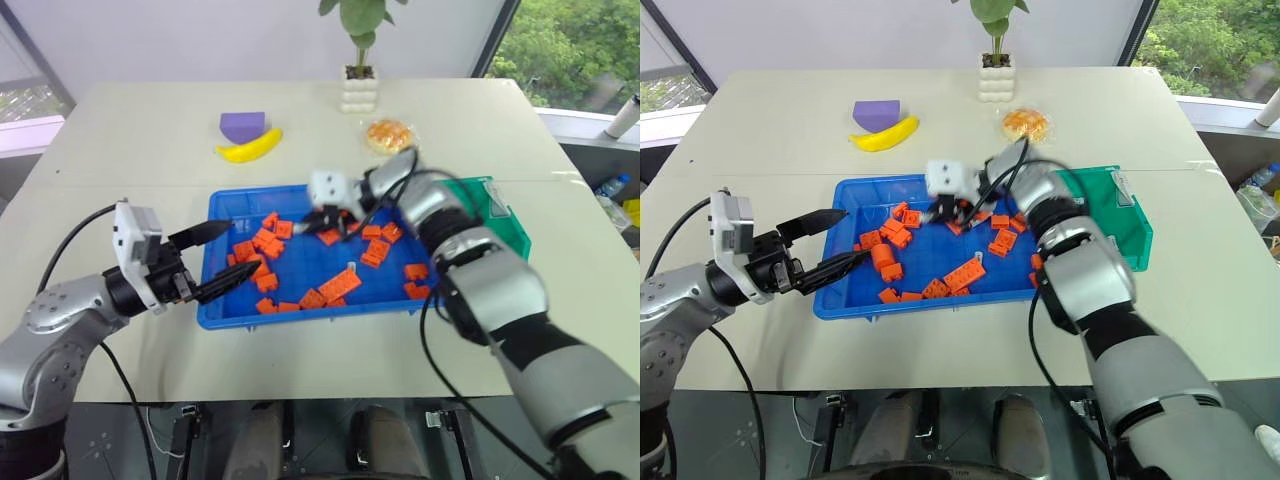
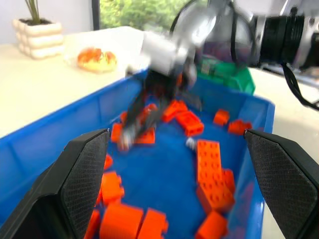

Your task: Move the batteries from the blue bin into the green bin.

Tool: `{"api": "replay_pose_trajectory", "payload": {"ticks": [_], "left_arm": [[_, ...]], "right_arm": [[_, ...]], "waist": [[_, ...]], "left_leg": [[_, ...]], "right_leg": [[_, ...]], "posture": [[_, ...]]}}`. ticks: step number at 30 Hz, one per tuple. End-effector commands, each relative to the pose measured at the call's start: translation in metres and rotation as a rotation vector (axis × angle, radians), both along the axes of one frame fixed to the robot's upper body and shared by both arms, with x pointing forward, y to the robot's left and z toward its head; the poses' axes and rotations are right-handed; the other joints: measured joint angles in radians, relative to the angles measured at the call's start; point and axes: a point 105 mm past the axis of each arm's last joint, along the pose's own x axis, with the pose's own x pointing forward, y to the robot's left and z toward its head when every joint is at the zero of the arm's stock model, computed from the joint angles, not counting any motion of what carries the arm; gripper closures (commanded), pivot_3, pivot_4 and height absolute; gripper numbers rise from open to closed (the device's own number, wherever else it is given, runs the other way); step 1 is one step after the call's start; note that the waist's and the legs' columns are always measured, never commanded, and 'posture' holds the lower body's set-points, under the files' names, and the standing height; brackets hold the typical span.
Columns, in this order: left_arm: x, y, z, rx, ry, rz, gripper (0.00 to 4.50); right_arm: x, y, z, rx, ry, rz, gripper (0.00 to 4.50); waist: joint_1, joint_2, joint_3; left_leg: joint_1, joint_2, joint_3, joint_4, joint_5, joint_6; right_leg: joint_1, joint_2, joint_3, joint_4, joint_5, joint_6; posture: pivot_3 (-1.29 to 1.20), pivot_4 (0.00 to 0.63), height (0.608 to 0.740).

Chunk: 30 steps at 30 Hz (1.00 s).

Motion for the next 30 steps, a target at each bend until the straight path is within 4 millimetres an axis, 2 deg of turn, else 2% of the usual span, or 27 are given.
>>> {"api": "replay_pose_trajectory", "payload": {"ticks": [1, 4, 9, 13, 16, 23, 26, 30], "left_arm": [[0.008, -0.003, 0.001, 0.014, -0.022, -0.053, 0.0], [0.016, -0.01, -0.002, 0.063, -0.038, -0.115, 0.0], [0.027, -0.026, -0.001, 0.071, -0.074, -0.188, 0.0], [0.037, -0.034, -0.001, 0.059, -0.099, -0.203, 0.0], [0.042, -0.036, -0.001, 0.05, -0.105, -0.203, 0.0], [0.054, -0.035, -0.002, 0.027, -0.129, -0.16, 0.0], [0.056, -0.035, -0.004, 0.029, -0.127, -0.16, 0.0], [0.057, -0.036, -0.005, 0.034, -0.125, -0.171, 0.0]], "right_arm": [[-0.004, -0.022, 0.052, 0.071, -0.077, 0.023, 4.42], [-0.001, -0.066, 0.068, 0.051, -0.104, -0.075, 4.42], [-0.001, -0.134, 0.071, 0.062, -0.087, -0.282, 4.42], [-0.004, -0.182, 0.063, 0.095, -0.068, -0.458, 4.42], [-0.009, -0.208, 0.053, 0.113, -0.059, -0.563, 4.42], [-0.017, -0.239, 0.026, 0.143, -0.054, -0.722, 4.42], [-0.022, -0.242, 0.012, 0.187, -0.02, -0.758, 4.42], [-0.025, -0.243, 0.006, 0.227, 0.001, -0.792, 4.42]], "waist": [[0.001, 0.0, 0.0], [0.008, 0.0, 0.0], [0.007, 0.0, 0.0], [0.003, 0.0, 0.0], [0.001, 0.0, 0.0], [0.008, 0.0, 0.0], [0.01, 0.0, 0.0], [0.01, 0.0, 0.0]], "left_leg": [[0.0, 0.0, 0.0, 0.0, 0.0, 0.0], [0.0, 0.0, 0.0, 0.0, 0.0, 0.0], [0.0, -0.001, 0.001, 0.0, 0.0, 0.001], [0.0, 0.0, 0.002, 0.0, 0.0, 0.001], [0.0, 0.0, 0.003, 0.0, 0.0, 0.001], [0.0, 0.0, 0.003, 0.001, 0.0, 0.001], [0.0, 0.0, 0.003, 0.001, 0.0, 0.001], [0.0, 0.0, 0.002, 0.001, 0.0, 0.001]], "right_leg": [[0.0, 0.0, 0.0, 0.0, 0.0, 0.0], [0.001, 0.0, 0.0, -0.001, 0.0, 0.0], [0.001, -0.001, 0.0, -0.001, 0.0, 0.0], [0.001, -0.001, 0.0, -0.001, 0.0, 0.0], [0.0, -0.001, 0.0, -0.001, 0.0, 0.0], [0.001, -0.001, 0.0, -0.001, 0.0, 0.0], [0.001, -0.002, 0.0, -0.001, 0.0, 0.0], [0.001, -0.002, -0.001, -0.001, 0.0, 0.0]], "posture": [[0.0, 0.15, 0.739], [0.0, 0.15, 0.739], [0.0, 0.15, 0.739], [0.0, 0.15, 0.739], [0.0, 0.15, 0.739], [0.0, 0.15, 0.739], [0.0, 0.15, 0.739], [0.0, 0.15, 0.739]]}}
